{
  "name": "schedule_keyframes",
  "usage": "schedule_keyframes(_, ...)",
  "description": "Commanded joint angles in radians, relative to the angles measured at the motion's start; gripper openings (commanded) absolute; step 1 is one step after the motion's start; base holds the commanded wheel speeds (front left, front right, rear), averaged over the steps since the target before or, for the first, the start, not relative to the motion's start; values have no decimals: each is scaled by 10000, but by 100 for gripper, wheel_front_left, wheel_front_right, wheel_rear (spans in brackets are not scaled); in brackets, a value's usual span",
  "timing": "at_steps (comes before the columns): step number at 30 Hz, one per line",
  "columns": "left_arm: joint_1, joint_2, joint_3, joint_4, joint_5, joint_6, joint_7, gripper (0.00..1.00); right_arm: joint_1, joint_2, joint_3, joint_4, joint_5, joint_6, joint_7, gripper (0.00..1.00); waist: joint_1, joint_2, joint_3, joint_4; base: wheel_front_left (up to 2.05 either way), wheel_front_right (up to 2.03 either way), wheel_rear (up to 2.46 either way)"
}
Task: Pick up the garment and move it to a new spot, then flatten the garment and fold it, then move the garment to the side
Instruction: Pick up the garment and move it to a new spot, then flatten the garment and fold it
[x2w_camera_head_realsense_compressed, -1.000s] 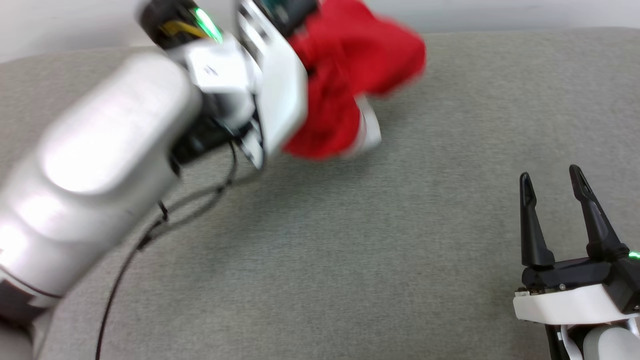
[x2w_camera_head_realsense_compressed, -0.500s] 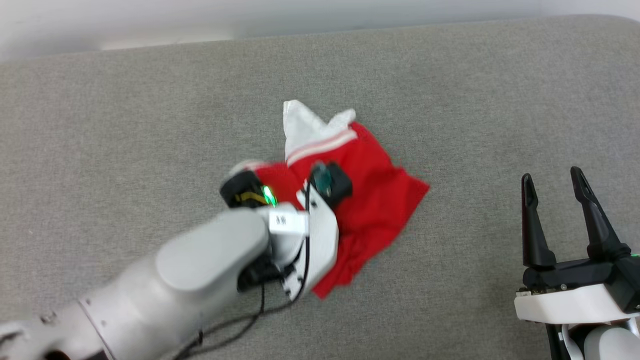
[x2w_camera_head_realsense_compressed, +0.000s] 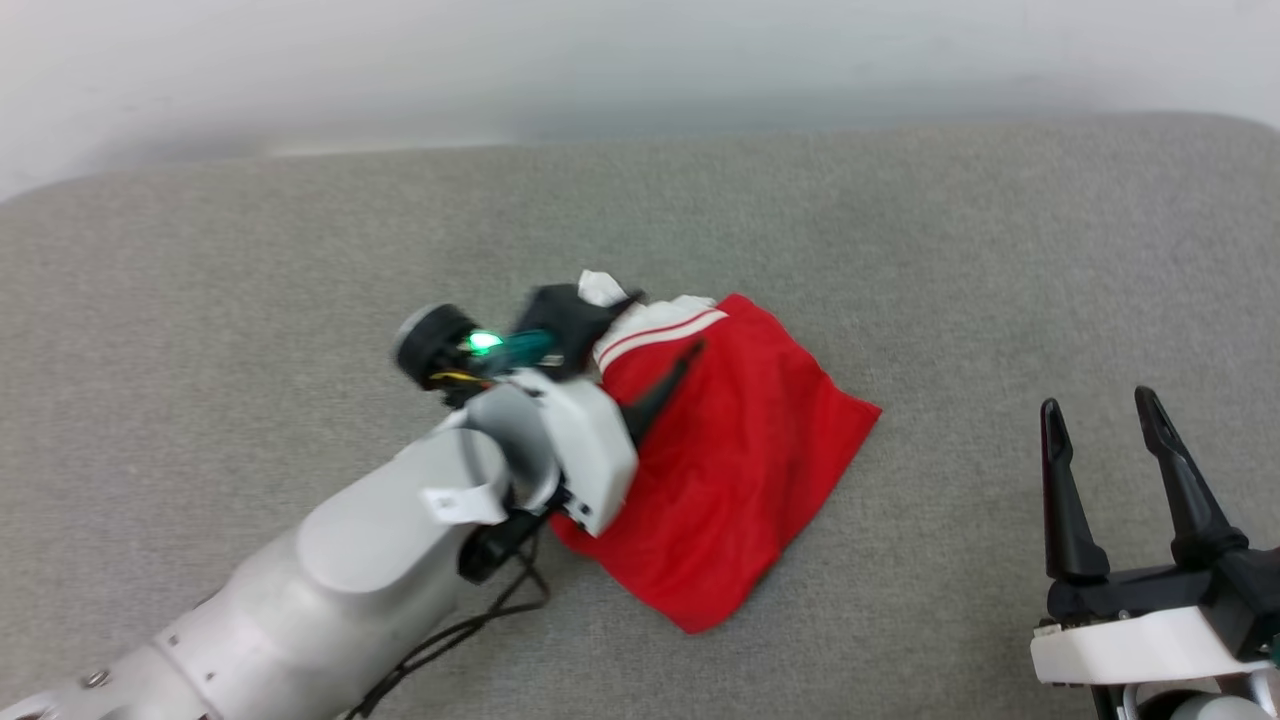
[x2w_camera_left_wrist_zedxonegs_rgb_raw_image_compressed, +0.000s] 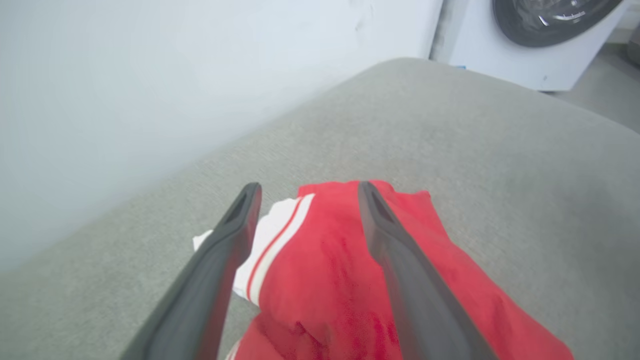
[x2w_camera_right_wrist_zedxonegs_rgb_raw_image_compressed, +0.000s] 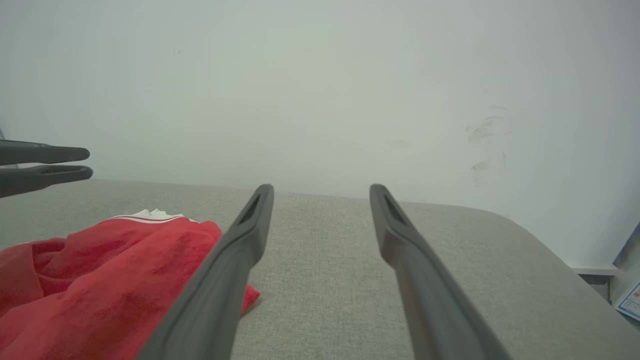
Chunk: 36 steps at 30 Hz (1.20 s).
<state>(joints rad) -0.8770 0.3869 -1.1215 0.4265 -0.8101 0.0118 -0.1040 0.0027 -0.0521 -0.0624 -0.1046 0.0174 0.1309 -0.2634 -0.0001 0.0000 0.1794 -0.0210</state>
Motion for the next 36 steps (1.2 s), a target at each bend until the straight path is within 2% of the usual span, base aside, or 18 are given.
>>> schedule_keyframes(1, 200, 90, 142, 14, 36, 177, -295, 100, 85, 31, -9, 7, -22, -5, -21, 100, 1, 0, -192, 143, 0, 0, 0)
schedule_keyframes(5, 793, 448, 979, -174, 239, 1264, -1435, 100, 264, 31, -73, 44, -49, -3, -21, 100, 1, 0, -492, 314, 0, 0, 0)
schedule_keyframes(10, 2202, 842, 2902, -1442, 1227, 2813, -1625, 100, 450, 32, -196, 71, 2, -3, -21, 100, 1, 0, -771, 487, 0, 0, 0)
schedule_keyframes(13, 3565, 929, 4219, -2378, 2089, 3403, -1607, 100, 527, 33, -219, 91, 42, -3, -21, 100, 1, 0, -896, 541, 0, 0, 0)
schedule_keyframes(16, 4848, 742, 5396, -3086, 2844, 3680, -1611, 100, 639, 29, -284, 115, 133, -5, -21, 100, 1, 0, -1019, 587, 0, 0, 0)
schedule_keyframes(21, 6740, 103, 7078, -3878, 3917, 3662, -1613, 100, 766, 29, -310, 163, 271, -3, -21, 100, 1, 0, -1191, 613, 0, 0, 0)
schedule_keyframes(27, 8233, -875, 8471, -4133, 4910, 2772, -1614, 100, 914, 29, -259, 233, 491, -5, -21, 100, 1, 0, -1334, 675, 0, 0, 0)
schedule_keyframes(36, 9064, -1979, 9761, -3898, 6010, 1532, -1613, 100, 1241, 29, -208, 414, 935, -5, -21, 100, 1, 0, -1573, 710, 0, 0, 0)
